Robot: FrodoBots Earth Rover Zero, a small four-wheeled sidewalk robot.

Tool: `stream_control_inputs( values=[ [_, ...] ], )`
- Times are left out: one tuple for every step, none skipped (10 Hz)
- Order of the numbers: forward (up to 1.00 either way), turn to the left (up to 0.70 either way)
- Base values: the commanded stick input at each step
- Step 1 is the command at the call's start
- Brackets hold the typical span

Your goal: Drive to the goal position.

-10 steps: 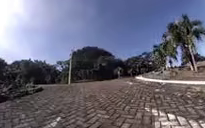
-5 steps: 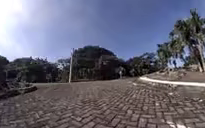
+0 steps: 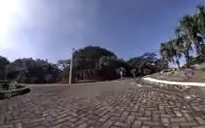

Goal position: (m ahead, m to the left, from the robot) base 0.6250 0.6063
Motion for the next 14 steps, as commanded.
stream_control_inputs(
  values=[
    [1.00, 0.00],
    [1.00, 0.00],
    [1.00, 0.00],
    [1.00, 0.00],
    [1.00, 0.00],
    [1.00, 0.00],
    [1.00, 0.00],
    [1.00, 0.00],
    [1.00, 0.00],
    [1.00, 0.00],
    [1.00, 0.00],
    [1.00, 0.00],
    [1.00, 0.00],
    [1.00, 0.00]
  ],
)
